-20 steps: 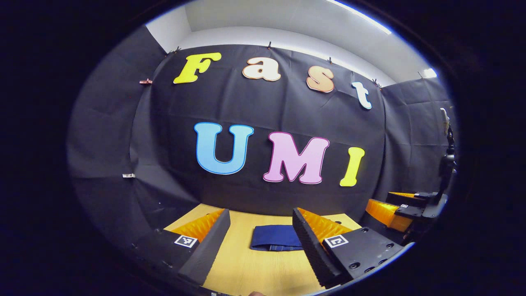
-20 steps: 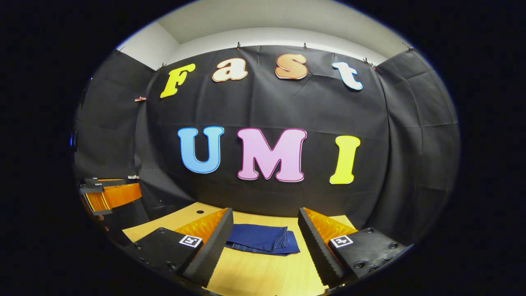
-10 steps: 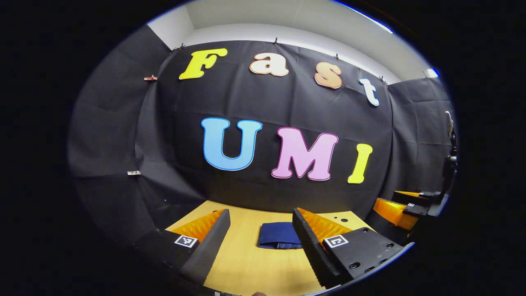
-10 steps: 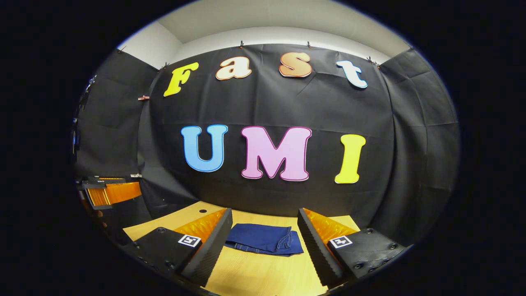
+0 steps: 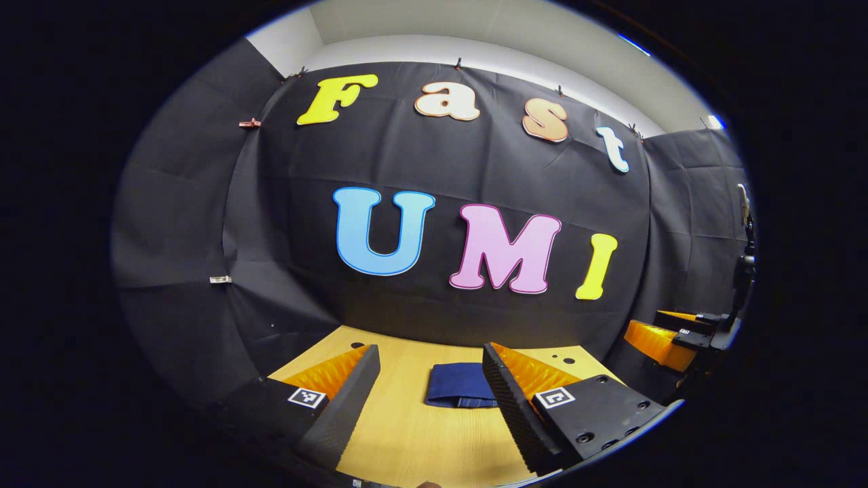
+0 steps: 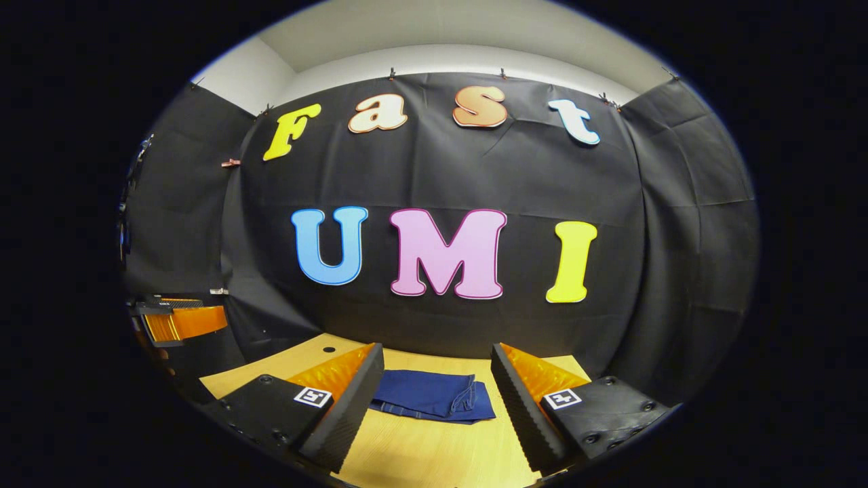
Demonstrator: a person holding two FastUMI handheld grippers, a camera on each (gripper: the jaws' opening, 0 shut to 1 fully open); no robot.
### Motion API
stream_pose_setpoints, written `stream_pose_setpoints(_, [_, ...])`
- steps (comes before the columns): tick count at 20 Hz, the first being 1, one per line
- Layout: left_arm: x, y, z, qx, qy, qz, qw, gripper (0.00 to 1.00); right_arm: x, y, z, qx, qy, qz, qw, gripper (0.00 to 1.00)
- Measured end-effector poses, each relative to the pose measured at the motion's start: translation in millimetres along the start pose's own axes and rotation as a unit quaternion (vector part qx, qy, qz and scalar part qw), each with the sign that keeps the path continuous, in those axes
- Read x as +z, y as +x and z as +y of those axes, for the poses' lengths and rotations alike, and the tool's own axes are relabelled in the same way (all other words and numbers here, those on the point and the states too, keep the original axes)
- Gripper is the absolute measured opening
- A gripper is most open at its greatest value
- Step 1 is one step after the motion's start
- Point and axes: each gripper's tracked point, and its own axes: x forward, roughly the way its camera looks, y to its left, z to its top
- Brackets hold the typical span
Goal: Grasp the waist and the cuffs of the jeans and fold them to make the two legs overlap; first hold the waist and fold one-third of the jeans toward the cuffs, then hold the cuffs and fold the remaining one-third in the same direction to finish folding.
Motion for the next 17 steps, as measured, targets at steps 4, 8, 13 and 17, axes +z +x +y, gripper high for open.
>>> stream_pose_setpoints(4, [-0.4, 7.5, -10.3, -0.012, -0.007, 0.004, 1.0, 0.96, -0.8, -1.6, -17.7, -0.016, 0.001, 0.002, 1.0, 0.97])
stream_pose_setpoints(8, [-0.5, 14.0, -16.1, -0.018, -0.011, 0.007, 1.0, 0.96, -3.2, -2.5, -35.8, -0.031, 0.008, 0.005, 0.999, 0.97])
stream_pose_setpoints(13, [-9.1, 19.6, -16.7, -0.019, -0.006, 0.01, 1.0, 0.96, -4.8, 0.1, -49.3, -0.043, 0.01, -0.001, 0.999, 0.97])
stream_pose_setpoints(17, [-21.4, 26.7, -25.6, -0.031, -0.008, 0.02, 0.999, 0.96, -7.2, 2.7, -63.3, -0.056, 0.011, 0.004, 0.998, 0.97])
